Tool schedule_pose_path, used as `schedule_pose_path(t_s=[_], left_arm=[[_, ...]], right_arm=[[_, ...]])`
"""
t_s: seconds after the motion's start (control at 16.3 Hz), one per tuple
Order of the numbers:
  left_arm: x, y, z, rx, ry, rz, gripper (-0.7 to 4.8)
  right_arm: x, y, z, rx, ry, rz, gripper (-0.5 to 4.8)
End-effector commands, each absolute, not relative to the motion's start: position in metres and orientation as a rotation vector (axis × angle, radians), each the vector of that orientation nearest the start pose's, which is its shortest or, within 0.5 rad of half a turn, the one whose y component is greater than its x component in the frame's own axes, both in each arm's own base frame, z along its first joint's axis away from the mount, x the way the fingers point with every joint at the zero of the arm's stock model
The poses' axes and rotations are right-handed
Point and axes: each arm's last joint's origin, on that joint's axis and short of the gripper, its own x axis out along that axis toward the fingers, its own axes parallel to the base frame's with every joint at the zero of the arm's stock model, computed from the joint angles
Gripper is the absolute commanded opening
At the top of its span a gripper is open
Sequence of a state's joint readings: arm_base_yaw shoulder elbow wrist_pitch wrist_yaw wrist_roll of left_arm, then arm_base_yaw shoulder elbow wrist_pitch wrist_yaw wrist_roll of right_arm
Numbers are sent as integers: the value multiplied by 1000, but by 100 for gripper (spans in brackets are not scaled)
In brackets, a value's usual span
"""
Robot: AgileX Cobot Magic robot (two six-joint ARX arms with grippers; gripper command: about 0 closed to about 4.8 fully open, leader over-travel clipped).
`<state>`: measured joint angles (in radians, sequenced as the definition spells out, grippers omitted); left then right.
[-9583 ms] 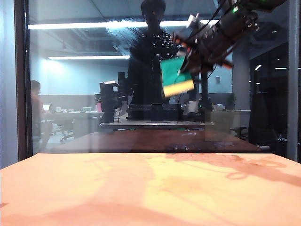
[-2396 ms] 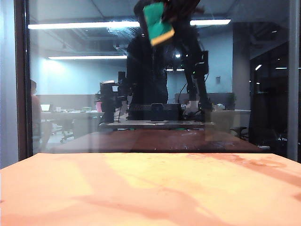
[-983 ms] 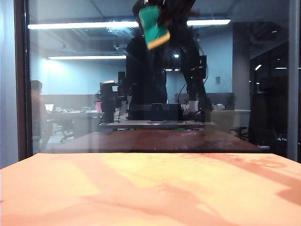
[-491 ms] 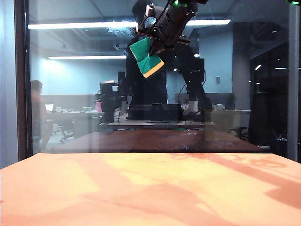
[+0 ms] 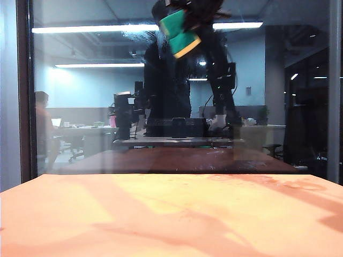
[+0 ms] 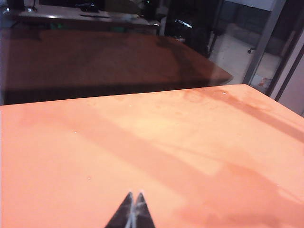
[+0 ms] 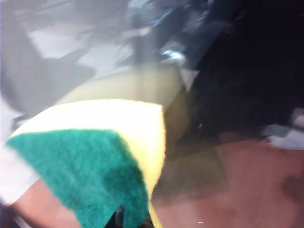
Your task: Pick up the sponge from the table, wipe the water off the glass, and finally place the sponge back on the table.
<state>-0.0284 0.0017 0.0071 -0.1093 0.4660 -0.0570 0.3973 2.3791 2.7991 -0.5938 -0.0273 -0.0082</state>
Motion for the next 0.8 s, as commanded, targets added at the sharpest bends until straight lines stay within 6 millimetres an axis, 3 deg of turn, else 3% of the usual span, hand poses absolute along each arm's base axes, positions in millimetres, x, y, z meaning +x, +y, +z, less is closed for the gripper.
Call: schedule_pose_path(t_s=[0.06,0.55,0.8], left_arm=[[93,-16,158,-71,101,-490,-6],[93,-16,158,-71,101,-490,-6],[93,-16,158,-71,100,-489,-6]], right_arm=[[452,173,452,-32,124,363,-7],[417,100,493,-27,201,241,-7],[399,89,505,-27,222,221,-7]])
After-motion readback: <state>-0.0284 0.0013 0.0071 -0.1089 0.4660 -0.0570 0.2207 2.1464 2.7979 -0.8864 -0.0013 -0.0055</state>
